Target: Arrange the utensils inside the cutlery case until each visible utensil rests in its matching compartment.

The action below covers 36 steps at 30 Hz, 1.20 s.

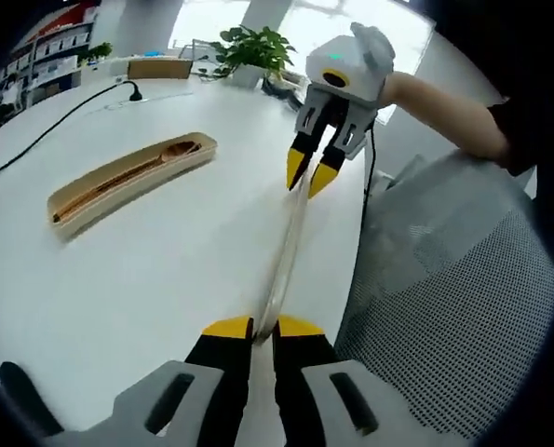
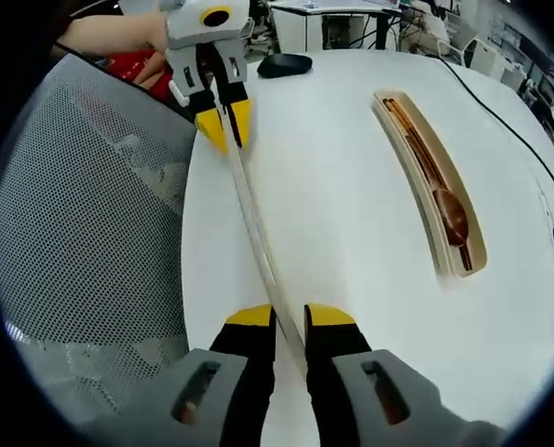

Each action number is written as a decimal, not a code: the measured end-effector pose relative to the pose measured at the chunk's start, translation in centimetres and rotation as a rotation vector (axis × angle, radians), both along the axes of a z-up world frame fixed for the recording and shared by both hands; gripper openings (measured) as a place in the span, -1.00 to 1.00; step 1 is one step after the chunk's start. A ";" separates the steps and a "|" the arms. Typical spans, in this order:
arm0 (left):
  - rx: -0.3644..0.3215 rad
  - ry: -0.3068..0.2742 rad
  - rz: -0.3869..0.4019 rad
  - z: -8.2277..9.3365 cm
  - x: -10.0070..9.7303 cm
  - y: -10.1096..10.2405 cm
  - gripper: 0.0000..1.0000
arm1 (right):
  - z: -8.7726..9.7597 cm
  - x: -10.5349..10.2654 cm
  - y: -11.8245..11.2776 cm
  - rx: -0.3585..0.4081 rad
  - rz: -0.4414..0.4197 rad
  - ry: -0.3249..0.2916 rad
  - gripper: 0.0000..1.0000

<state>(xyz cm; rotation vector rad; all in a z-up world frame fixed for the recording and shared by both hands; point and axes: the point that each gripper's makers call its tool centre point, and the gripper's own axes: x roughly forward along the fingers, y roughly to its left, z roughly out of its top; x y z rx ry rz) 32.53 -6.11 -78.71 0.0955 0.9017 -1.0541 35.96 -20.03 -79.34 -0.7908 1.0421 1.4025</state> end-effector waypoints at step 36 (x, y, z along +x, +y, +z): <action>-0.155 0.117 0.069 2.1 -1.6 -1.3 -0.89 | -1.3 0.8 -1.3 -0.075 0.064 -0.092 -0.48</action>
